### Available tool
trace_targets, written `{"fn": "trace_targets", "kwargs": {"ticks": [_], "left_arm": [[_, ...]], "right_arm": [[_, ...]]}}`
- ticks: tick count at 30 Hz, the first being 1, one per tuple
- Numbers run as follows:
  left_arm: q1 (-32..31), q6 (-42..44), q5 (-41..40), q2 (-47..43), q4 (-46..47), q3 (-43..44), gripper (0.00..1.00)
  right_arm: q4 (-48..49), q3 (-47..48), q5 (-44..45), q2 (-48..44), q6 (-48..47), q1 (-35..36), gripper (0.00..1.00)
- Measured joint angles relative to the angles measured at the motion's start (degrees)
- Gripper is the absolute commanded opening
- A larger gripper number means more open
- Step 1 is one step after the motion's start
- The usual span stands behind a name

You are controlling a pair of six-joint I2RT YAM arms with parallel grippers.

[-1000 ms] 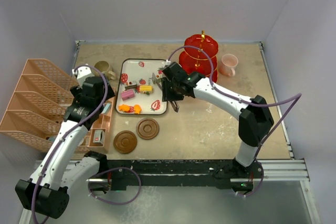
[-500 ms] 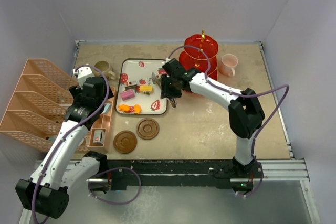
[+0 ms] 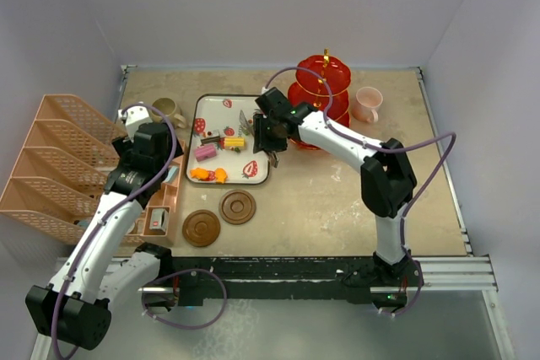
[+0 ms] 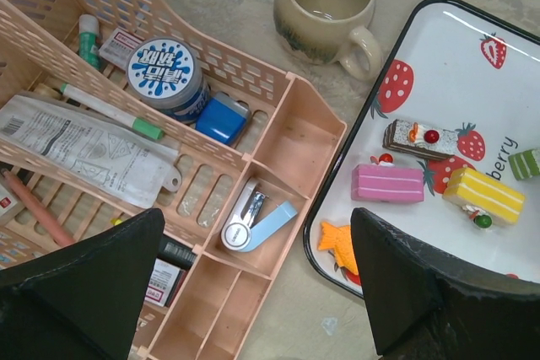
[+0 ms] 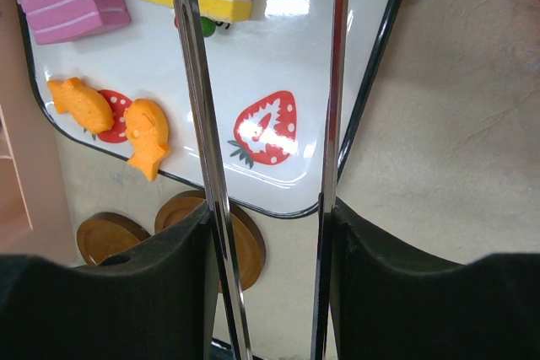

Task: Serve the afternoon tea
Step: Pick up the desert from the tray.

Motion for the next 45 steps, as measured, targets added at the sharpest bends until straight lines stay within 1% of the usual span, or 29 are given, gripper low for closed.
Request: {"fn": "trace_targets", "kwargs": {"ticks": [10, 24, 38, 45], "left_arm": [[0.00, 0.11, 0.68, 0.26, 0.31, -0.13, 0.89], [0.00, 0.42, 1.38, 0.26, 0.52, -0.66, 0.89], [0.00, 0.42, 1.64, 0.26, 0.74, -0.68, 0.89], [0.00, 0.42, 1.66, 0.26, 0.74, -0.68, 0.89]], "right_arm": [[-1.97, 0.20, 2.99, -0.59, 0.20, 0.00, 0.49], [-0.81, 0.20, 2.45, -0.24, 2.45, 0.02, 0.50], [-0.02, 0.17, 1.33, 1.49, 2.64, 0.02, 0.50], [0.04, 2.60, 0.22, 4.96, 2.64, 0.02, 0.50]]}}
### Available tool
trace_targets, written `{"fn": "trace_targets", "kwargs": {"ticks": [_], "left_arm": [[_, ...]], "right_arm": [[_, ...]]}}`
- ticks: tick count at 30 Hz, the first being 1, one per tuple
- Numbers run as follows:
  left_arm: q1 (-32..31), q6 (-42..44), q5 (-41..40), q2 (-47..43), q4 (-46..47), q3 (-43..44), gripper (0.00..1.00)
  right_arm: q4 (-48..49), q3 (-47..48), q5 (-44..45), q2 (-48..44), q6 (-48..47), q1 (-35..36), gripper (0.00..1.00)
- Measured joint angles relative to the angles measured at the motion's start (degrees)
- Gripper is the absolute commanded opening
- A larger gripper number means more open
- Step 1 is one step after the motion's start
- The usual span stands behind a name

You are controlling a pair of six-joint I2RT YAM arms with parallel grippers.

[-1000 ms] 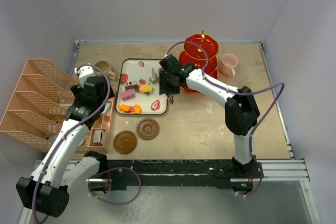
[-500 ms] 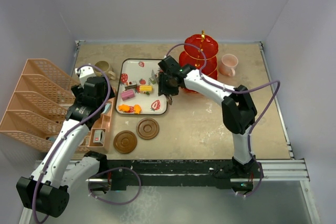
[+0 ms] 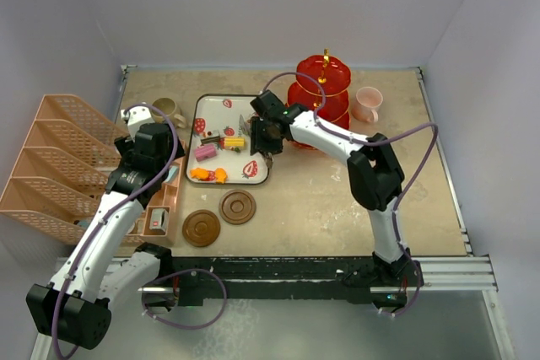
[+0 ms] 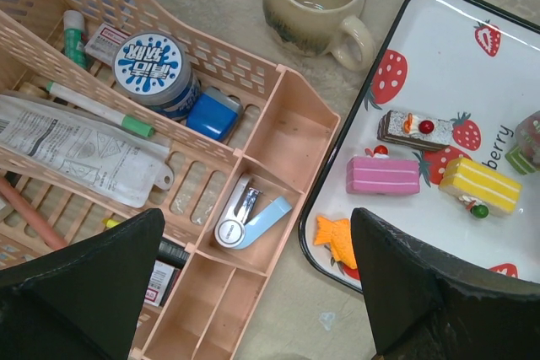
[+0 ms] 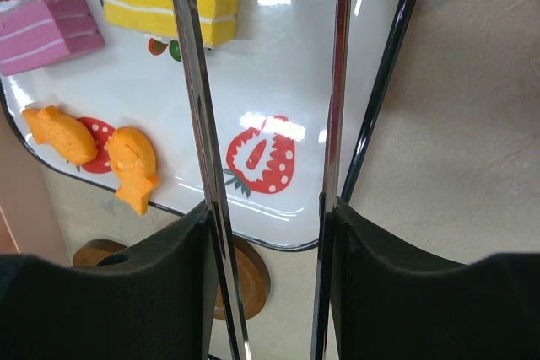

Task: Serve the afternoon tea
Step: Pick up the desert from the tray.

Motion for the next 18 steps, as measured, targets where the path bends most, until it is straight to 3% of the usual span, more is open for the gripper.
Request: {"fn": "trace_targets", "kwargs": {"ticks": [10, 18], "left_arm": [[0.00, 0.02, 0.33, 0.15, 0.00, 0.00, 0.89], [0.00, 0.39, 0.35, 0.44, 0.00, -0.02, 0.89]], "right_arm": [[-4.09, 6.16, 3.10, 2.86, -1.42, 0.42, 0.41], [-8.46, 10.93, 7.98, 3.56, -3.23, 2.84, 0.47]]}}
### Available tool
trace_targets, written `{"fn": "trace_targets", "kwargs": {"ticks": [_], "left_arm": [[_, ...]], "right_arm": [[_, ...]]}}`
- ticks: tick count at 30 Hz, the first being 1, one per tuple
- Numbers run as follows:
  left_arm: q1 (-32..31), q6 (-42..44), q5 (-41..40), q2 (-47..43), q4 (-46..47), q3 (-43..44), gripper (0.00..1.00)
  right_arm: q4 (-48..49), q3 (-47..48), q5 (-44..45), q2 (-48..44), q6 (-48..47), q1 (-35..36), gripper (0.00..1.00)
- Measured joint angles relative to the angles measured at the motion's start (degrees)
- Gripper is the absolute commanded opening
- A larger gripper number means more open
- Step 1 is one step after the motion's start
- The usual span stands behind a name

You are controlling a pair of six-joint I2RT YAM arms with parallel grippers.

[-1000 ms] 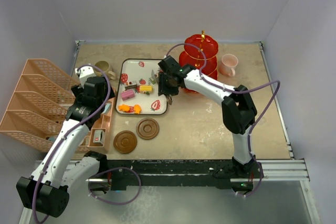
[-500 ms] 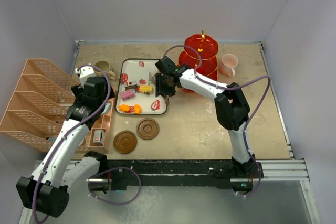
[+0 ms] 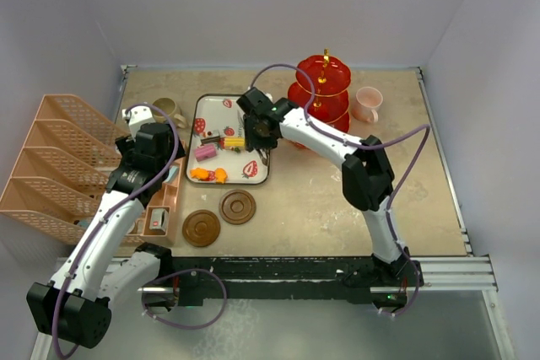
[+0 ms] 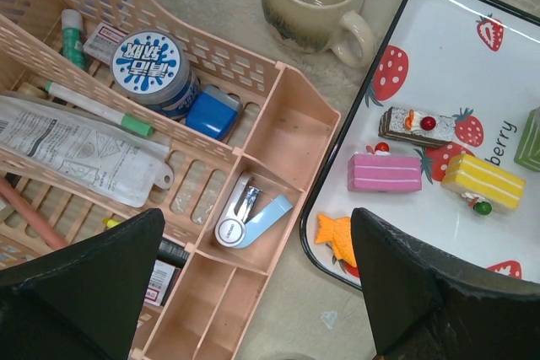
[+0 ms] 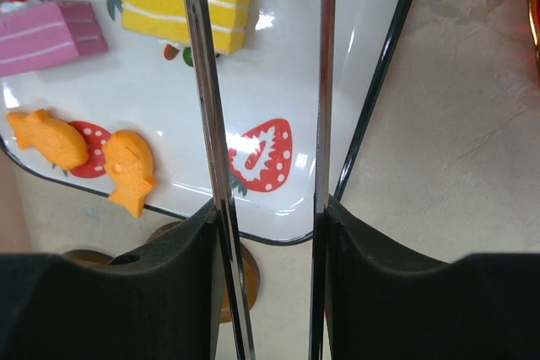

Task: Serve the afternoon tea
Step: Pick up the desert from the tray.

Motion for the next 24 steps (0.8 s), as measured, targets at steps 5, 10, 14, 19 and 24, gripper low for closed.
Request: {"fn": "trace_targets", "kwargs": {"ticks": [5, 10, 14, 19, 24], "left_arm": [[0.00, 0.00, 0.02, 0.00, 0.00, 0.00, 0.89], [0.00, 0.00, 0.00, -0.02, 0.00, 0.00, 0.89], [0.00, 0.00, 0.00, -0.02, 0.00, 0.00, 0.89], [0.00, 0.00, 0.00, -0.02, 0.00, 0.00, 0.89], [0.00, 0.02, 0.00, -0.02, 0.00, 0.00, 0.89]], "right_arm": [[-2.25, 0.00, 1.20, 1.55, -0.63, 0.87, 0.47], [-4.24, 0.57, 2.62, 2.40, -1.18, 0.98, 0.46], [-5.16, 2.25, 3.87, 3.08, -1.60, 1.14, 0.43], [-6.14, 4.74, 5.31, 4.52, -2.45, 1.68, 0.43], [-6.69, 5.33, 6.21, 5.73, -2.84, 2.19, 0.42]]}}
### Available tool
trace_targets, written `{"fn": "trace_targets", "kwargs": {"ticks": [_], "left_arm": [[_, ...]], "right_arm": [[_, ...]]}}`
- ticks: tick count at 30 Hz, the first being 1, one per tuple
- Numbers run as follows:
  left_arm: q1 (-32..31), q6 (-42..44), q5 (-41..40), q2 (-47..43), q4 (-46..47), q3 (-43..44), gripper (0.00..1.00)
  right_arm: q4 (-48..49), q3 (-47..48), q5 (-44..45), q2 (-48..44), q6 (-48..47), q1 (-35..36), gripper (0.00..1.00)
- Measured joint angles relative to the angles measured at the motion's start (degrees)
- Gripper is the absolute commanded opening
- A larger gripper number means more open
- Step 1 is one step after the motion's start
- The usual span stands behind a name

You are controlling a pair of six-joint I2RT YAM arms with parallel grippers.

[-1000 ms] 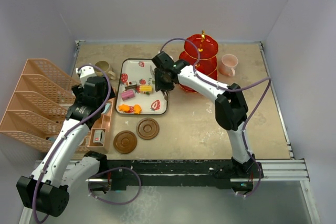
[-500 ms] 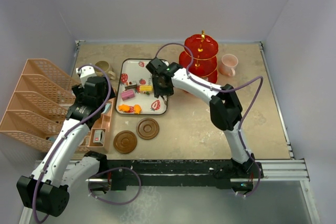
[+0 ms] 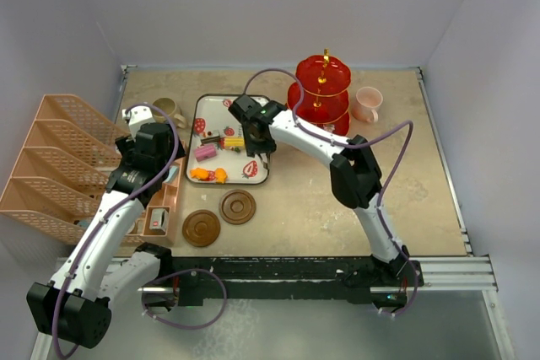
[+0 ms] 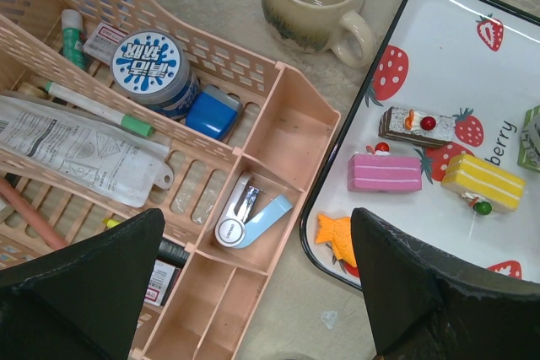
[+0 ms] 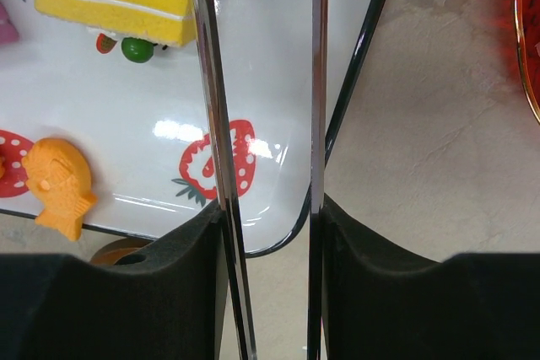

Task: Serve the afternoon tea
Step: Pick up the desert from the tray.

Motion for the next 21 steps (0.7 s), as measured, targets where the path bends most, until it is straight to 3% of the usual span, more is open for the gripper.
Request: {"fn": "trace_targets", "kwargs": {"ticks": [10, 21], "left_arm": [[0.00, 0.00, 0.00, 0.00, 0.00, 0.00, 0.89], [0.00, 0.00, 0.00, 0.02, -0.02, 0.00, 0.89]], "right_arm": [[-1.66, 0.13, 2.14, 0.31, -0.68, 0.33, 0.30], [0.31, -7.50, 0.50, -7.41, -0.72, 0.33, 0.28]]}}
